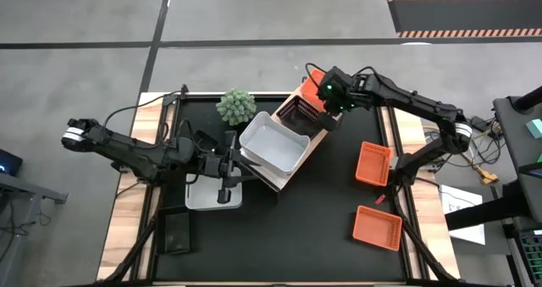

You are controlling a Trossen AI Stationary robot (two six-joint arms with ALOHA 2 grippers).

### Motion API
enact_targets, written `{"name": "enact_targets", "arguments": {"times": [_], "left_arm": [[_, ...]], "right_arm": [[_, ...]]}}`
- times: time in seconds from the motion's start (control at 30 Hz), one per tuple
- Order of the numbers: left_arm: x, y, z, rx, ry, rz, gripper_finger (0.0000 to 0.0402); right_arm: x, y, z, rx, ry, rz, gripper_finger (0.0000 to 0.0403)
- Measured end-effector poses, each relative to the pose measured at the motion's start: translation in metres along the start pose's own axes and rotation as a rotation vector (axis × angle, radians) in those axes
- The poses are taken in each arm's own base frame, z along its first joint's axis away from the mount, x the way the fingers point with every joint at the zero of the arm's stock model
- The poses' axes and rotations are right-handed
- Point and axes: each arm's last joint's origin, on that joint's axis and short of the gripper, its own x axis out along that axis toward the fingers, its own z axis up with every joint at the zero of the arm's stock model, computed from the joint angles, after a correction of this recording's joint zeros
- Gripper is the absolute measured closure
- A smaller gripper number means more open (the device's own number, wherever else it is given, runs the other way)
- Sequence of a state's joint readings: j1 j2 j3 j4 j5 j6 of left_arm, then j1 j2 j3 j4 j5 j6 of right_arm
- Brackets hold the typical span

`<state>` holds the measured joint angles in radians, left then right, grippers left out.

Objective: Stack baskets on shelf by color
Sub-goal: Put the top left orange bin on the shelf

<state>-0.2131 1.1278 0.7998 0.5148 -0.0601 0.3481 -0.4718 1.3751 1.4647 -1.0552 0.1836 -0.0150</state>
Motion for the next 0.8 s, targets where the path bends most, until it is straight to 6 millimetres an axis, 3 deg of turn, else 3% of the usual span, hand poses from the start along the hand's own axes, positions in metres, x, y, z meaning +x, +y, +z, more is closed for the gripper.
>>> {"name": "enact_targets", "arguments": {"times": [0.5, 0.8], "left_arm": [[0.0001, 0.0005, 0.0000, 0.000, 0.000, 0.002, 0.0281], [0.0000, 0.0005, 0.0000, 0.000, 0.000, 0.002, 0.0281]], "right_arm": [[0.0008, 0.0035, 0.0058, 0.067, -0.050, 0.117, 0.0392], [0.0022, 0.0037, 0.0059, 0.084, -0.044, 0.121, 0.0335]]}}
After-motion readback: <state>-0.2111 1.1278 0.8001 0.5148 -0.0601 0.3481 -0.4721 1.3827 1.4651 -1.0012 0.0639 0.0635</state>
